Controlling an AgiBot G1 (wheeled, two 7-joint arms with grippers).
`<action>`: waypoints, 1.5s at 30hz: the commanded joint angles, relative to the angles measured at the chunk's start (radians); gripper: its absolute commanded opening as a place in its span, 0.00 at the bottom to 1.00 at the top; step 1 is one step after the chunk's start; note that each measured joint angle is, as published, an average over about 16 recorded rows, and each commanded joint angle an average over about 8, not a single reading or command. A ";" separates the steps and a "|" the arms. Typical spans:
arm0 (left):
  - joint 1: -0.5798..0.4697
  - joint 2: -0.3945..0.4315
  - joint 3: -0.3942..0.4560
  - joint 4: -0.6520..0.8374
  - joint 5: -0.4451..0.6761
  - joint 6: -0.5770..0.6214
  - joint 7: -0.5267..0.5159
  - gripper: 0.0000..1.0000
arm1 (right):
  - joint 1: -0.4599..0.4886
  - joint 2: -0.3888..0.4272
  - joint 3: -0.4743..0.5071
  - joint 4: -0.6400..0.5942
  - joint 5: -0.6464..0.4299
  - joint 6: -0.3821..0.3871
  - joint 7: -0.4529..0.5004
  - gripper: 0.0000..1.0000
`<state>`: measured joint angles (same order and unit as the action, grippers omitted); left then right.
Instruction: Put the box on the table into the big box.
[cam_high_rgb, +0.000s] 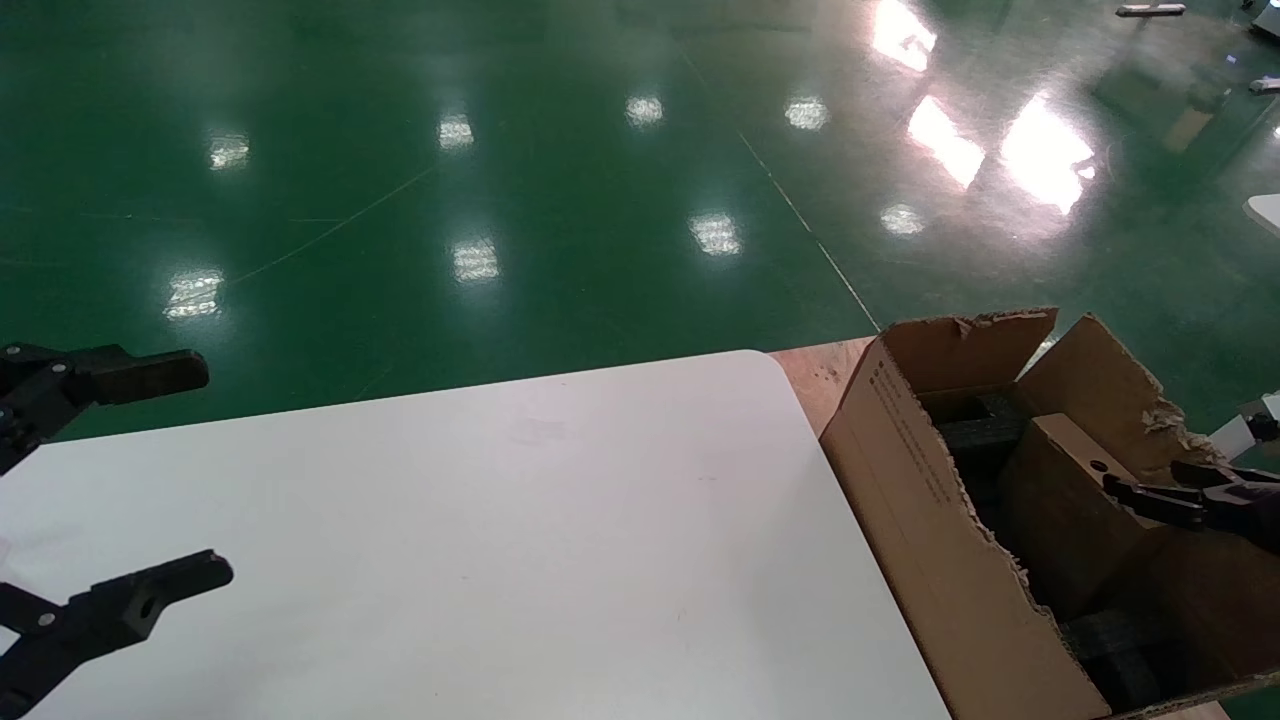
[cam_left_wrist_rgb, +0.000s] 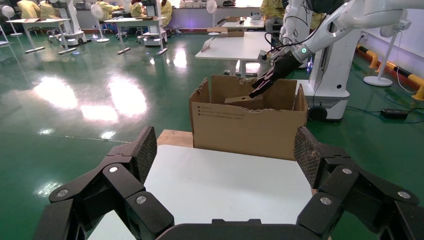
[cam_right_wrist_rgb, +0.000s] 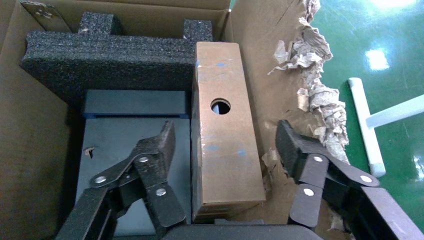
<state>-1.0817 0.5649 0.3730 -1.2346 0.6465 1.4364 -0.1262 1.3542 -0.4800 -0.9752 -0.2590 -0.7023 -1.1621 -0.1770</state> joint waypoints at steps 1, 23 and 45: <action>0.000 0.000 0.000 0.000 0.000 0.000 0.000 1.00 | 0.000 0.000 0.001 -0.001 0.001 -0.001 0.000 1.00; 0.000 0.000 0.000 0.000 0.000 0.000 0.000 1.00 | 0.130 -0.032 0.030 0.164 0.063 -0.188 -0.117 1.00; 0.000 0.000 0.000 0.000 0.000 0.000 0.000 1.00 | 0.291 -0.104 0.020 0.371 0.047 -0.280 -0.189 1.00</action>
<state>-1.0815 0.5647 0.3731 -1.2343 0.6462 1.4360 -0.1262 1.6370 -0.5798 -0.9540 0.1005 -0.6547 -1.4425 -0.3620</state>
